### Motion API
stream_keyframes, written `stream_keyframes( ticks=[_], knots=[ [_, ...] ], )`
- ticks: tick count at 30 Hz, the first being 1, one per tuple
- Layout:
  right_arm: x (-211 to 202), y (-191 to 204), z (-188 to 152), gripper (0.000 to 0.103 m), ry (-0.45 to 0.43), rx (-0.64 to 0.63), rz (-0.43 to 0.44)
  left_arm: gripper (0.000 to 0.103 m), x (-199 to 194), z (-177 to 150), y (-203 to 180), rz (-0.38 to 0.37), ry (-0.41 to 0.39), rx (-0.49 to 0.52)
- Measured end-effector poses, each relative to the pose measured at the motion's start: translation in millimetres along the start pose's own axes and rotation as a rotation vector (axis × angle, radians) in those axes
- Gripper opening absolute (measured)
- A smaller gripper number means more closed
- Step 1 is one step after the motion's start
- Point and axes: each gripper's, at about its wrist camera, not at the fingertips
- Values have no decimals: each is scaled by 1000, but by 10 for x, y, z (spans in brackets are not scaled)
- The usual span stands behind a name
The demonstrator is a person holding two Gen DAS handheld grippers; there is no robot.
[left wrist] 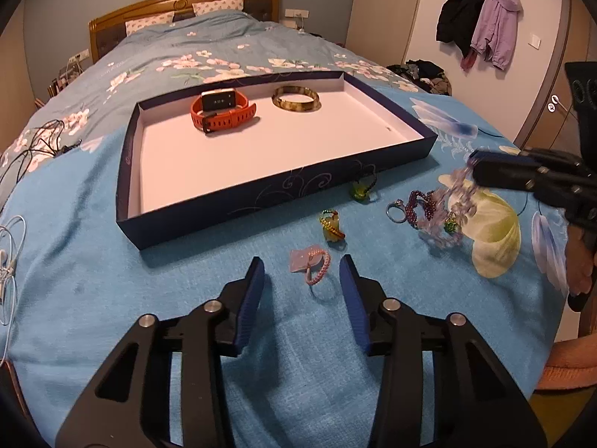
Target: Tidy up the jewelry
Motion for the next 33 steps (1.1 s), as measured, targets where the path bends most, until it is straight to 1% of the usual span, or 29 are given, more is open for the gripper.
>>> stream_keyframes(
  ticks=[2,6,9,11,22,33],
  knots=[
    [-37,3,38,7,-15,1,5,34,17,6,-4,-2,5,2],
    [-85,-17,98,7,-42,16,17,32,58,37,-40,-3,12,17],
    [-86,-39,129,7,-48,25,20,28,102,63,-50,4,24,16],
    [-82,-49,140,7,-50,26,18,20,111,77,-51,6,25,15],
    [-40,-166,244,7,-72,55,15,19,52,93,-31,3,8,-5],
    [-11,-253,447,7,-116,63,11,19,-190,235,-9,-2,-74,0]
  ],
)
Point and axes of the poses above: each gripper's, at about its wrist camera, not at the fingertips, and x roughly the way its jaws point, y to its left, z to its top, and after that the axes turned 3 degrees about -y, right-handed
